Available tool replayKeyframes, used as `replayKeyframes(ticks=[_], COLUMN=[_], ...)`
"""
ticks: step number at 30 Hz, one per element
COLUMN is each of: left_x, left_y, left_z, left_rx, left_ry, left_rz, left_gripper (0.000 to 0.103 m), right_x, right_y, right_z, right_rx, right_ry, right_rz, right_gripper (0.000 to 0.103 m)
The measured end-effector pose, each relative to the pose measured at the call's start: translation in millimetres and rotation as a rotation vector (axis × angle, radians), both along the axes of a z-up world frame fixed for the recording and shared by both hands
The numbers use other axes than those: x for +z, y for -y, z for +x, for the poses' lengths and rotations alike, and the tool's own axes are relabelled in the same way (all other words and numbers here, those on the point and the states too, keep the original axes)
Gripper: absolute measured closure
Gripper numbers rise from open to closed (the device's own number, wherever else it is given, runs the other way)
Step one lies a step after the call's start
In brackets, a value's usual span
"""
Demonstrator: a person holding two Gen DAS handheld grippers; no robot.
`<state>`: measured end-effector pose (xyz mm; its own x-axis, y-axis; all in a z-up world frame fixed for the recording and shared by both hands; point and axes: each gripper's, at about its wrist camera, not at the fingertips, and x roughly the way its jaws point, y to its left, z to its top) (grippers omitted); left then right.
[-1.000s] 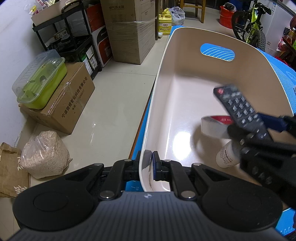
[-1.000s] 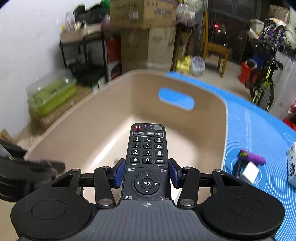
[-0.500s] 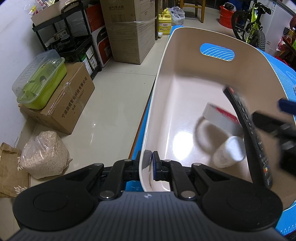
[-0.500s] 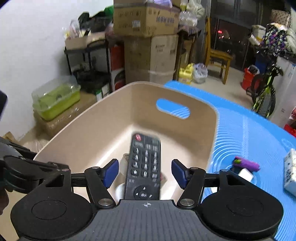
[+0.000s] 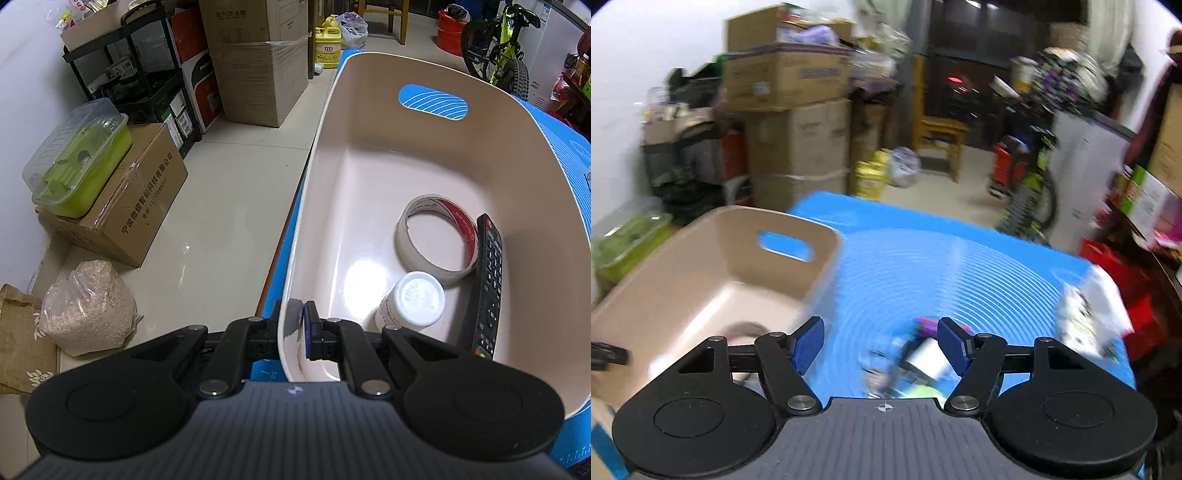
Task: Organize rigid objects
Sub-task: 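Move the right tool to the green round tin and grasp it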
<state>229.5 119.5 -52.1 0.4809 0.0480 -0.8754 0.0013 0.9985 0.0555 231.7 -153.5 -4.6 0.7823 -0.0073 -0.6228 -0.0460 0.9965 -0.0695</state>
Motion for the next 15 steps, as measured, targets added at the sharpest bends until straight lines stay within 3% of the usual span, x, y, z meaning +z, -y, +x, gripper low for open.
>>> replayKeyframes(ticks=[7, 15], left_x=[0, 0], left_y=[-1, -1], left_z=[0, 0], left_rx=[0.0, 0.0], left_ry=[0.0, 0.0], left_rz=[0.002, 0.001], left_gripper=[0.092, 0.091], right_x=[-44, -93], right_y=[39, 49], right_z=[10, 19], right_rx=[-0.097, -0.08], right_ry=[-0.068, -0.117], right_rz=[-0.011, -0.038], right_gripper=[0.029, 0.029])
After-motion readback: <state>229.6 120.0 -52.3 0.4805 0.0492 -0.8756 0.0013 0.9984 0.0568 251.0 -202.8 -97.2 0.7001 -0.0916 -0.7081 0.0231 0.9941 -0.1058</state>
